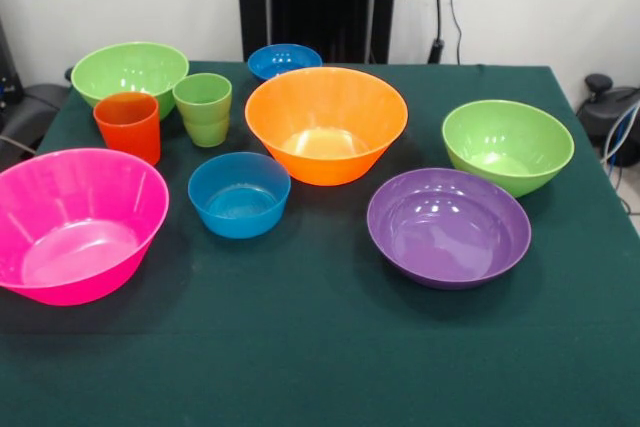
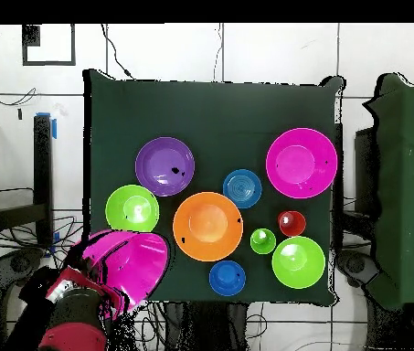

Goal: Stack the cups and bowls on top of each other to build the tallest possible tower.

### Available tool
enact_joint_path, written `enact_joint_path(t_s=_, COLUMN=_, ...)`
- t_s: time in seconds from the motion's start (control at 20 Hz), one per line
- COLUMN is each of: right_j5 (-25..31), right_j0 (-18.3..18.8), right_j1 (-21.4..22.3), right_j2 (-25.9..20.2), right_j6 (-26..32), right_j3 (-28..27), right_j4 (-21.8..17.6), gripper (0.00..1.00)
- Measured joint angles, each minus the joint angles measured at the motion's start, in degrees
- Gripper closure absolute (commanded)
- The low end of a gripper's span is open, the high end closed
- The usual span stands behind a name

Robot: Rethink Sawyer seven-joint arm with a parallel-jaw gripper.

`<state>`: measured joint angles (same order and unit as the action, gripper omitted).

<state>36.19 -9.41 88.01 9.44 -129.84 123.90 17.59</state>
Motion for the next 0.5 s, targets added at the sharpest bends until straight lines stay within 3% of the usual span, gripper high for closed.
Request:
enact_joint_path(t_s=0.3, right_j5=13.39, right_j0=-0.93, right_j1=3.08, right_j2=0.92, right_j6=0.00, right_j3=-5.34, right_j4=-9.47, gripper=1.00)
enact_joint_path(t_s=0.5, right_j5=17.55, right_j0=-0.93, right_j1=4.59, right_j2=1.02, right_j6=0.00, right_j3=-7.37, right_j4=-11.40, gripper=1.00)
